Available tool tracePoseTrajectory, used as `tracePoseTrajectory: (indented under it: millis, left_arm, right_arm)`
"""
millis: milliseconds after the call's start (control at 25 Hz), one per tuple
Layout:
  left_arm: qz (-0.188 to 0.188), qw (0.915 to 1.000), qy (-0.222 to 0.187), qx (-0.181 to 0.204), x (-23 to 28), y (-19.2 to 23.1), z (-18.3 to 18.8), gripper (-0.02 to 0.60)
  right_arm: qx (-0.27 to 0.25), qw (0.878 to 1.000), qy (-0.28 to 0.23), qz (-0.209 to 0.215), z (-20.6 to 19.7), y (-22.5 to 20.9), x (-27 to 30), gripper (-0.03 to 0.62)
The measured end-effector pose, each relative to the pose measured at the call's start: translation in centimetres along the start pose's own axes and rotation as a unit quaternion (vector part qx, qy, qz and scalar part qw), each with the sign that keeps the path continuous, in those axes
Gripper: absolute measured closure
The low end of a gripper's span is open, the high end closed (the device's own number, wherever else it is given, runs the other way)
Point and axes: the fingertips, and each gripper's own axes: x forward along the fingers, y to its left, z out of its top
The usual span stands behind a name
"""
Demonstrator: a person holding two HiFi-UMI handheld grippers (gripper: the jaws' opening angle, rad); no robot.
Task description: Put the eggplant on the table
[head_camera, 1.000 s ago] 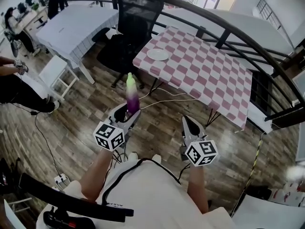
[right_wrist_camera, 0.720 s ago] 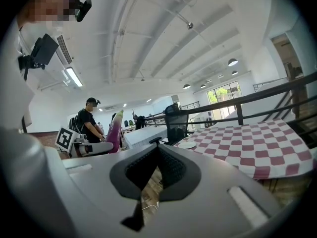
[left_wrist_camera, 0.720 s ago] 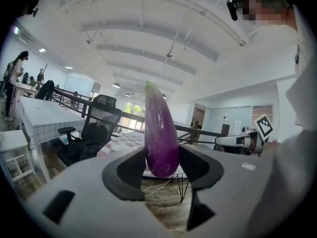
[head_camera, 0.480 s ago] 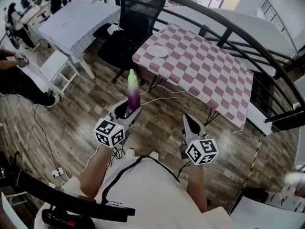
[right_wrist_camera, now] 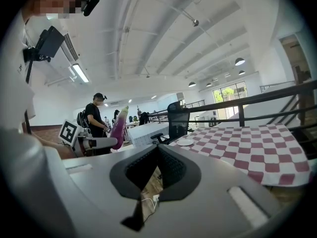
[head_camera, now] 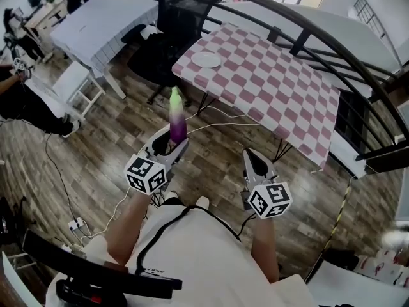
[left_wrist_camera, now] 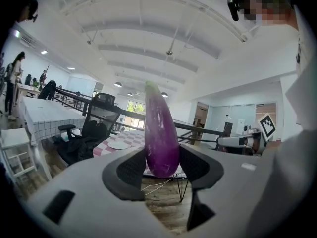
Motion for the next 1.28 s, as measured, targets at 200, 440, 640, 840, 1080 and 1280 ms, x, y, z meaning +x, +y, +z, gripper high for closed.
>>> tracePoseTrajectory:
  millis: [200,440,640,840,1080,1280]
  left_arm:
    - [0.011,0.9999,0.008,0.000,0.6,-1.0,-0.9,0.363]
    - [0.021,0.9996,0.015,0.007,0.7,-1.4,-0.8,0.362]
    - [0.024,0.9996,0.009,0.008,1.0,-1.6,-0.3,0.362]
    - [0.026,0.9996,0.012,0.006,1.6,-1.1,-0.5,0.362]
    - [0.023,0.9997,0.010,0.001,2.7,0.6,-0.1,0.364]
    - [0.014,0.9998,0.011,-0.005,4.0,2.9,0.1,0.364]
  right_arm:
    - [0.007,1.000,0.015,0.007,-1.6,-1.2,-1.3,0.586]
    - [0.014,1.000,0.009,0.011,-1.3,-2.4,-1.9,0.586]
    - [0.015,1.000,0.007,0.015,-1.2,-2.7,-1.7,0.586]
    - [0.015,1.000,0.007,0.017,-1.0,-2.9,-1.2,0.586]
    - [0.012,1.000,0.008,0.009,-0.5,-3.5,0.4,0.586]
    - [0.005,1.000,0.011,0.003,0.2,-3.8,2.9,0.586]
